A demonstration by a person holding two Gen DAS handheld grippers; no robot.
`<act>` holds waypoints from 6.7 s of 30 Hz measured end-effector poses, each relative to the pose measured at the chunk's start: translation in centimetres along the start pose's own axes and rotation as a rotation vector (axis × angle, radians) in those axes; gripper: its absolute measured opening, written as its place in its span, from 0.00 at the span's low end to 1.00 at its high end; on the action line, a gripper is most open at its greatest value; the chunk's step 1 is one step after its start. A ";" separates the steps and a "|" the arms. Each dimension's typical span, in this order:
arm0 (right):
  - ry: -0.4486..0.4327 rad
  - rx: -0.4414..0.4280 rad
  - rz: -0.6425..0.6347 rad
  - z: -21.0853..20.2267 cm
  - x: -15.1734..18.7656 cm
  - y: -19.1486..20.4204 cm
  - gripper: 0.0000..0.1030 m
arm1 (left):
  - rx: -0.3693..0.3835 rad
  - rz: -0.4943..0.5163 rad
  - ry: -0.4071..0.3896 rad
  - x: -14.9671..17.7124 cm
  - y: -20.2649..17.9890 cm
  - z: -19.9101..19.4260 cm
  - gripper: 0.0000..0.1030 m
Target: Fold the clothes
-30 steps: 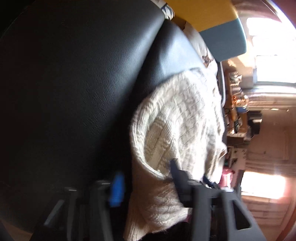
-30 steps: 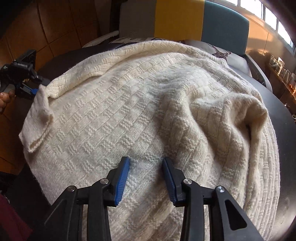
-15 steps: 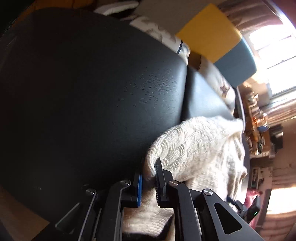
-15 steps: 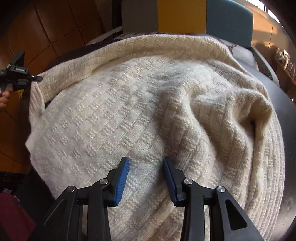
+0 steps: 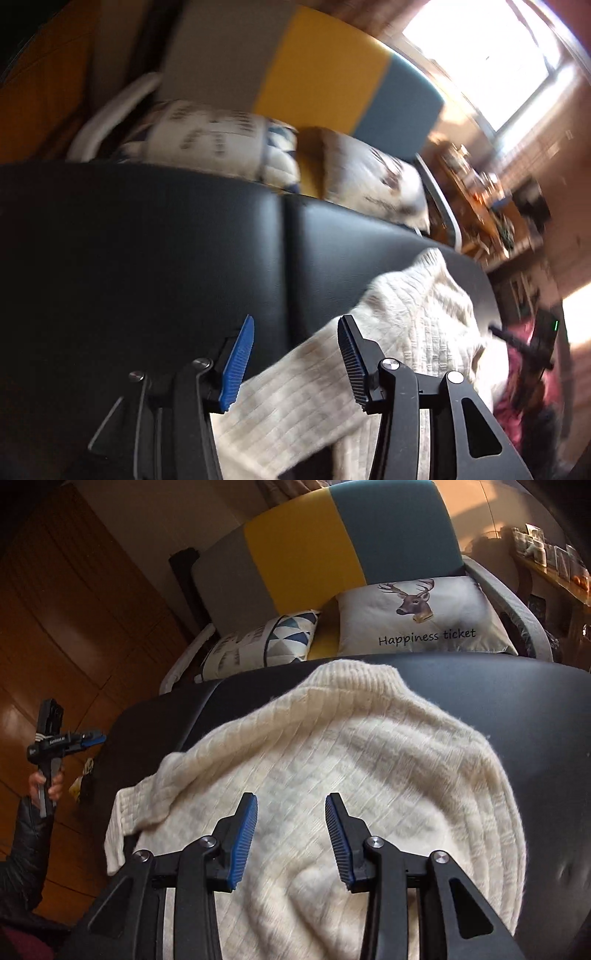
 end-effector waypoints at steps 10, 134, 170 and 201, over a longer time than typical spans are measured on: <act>0.147 0.016 0.003 6.0 -9.6 -8.7 0.46 | 0.145 0.308 0.247 -7.0 -12.2 16.1 0.53; 0.244 0.188 -0.521 24.0 -8.0 25.0 0.28 | 0.076 -0.836 -0.293 19.3 28.7 -9.1 0.50; 0.188 -0.026 -0.167 11.7 5.1 15.0 0.29 | -0.088 -0.381 -0.251 14.0 9.5 -7.6 0.01; 0.015 0.173 0.189 -3.6 26.1 -3.8 0.29 | -0.108 0.050 0.171 23.0 -12.3 9.4 0.06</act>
Point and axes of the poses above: each gripper's, at about its wrist camera, not at the fingertips, and z roughly the way its jaws point, y to its left, x to its underside, the point moved 9 cm from there along z, roughly the way its jaws point, and after that the axes turned 9 degrees about y, right-handed, at the moved point
